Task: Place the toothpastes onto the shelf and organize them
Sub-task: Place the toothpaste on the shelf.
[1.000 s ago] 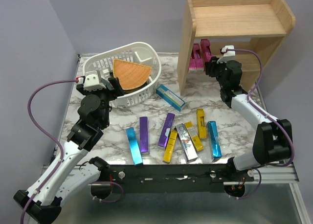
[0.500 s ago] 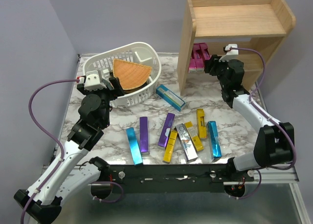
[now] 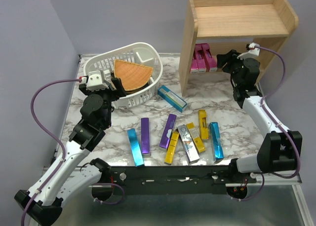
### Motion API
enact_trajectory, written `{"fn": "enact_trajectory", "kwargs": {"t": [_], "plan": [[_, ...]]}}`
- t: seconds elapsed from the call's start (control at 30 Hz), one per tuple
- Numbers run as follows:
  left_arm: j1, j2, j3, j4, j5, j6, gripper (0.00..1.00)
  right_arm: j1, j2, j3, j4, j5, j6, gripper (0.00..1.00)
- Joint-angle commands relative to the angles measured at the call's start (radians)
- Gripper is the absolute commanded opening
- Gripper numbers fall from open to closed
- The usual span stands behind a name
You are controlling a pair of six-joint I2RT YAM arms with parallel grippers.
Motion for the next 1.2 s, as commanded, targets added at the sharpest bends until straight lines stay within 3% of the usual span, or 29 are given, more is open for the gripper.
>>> {"fn": "enact_trajectory", "kwargs": {"t": [0.0, 0.37, 1.17], "plan": [[0.004, 0.008, -0.013, 0.023, 0.013, 0.015, 0.99, -0.025, 0.046, 0.015, 0.014, -0.074, 0.155, 0.61], [0.004, 0.019, -0.013, 0.025, 0.016, 0.019, 0.99, -0.047, 0.169, 0.063, 0.047, -0.129, 0.256, 0.60], [0.004, 0.031, -0.013, 0.023, 0.022, 0.018, 0.99, -0.051, 0.246, 0.046, 0.121, -0.329, 0.327, 0.44]]}}
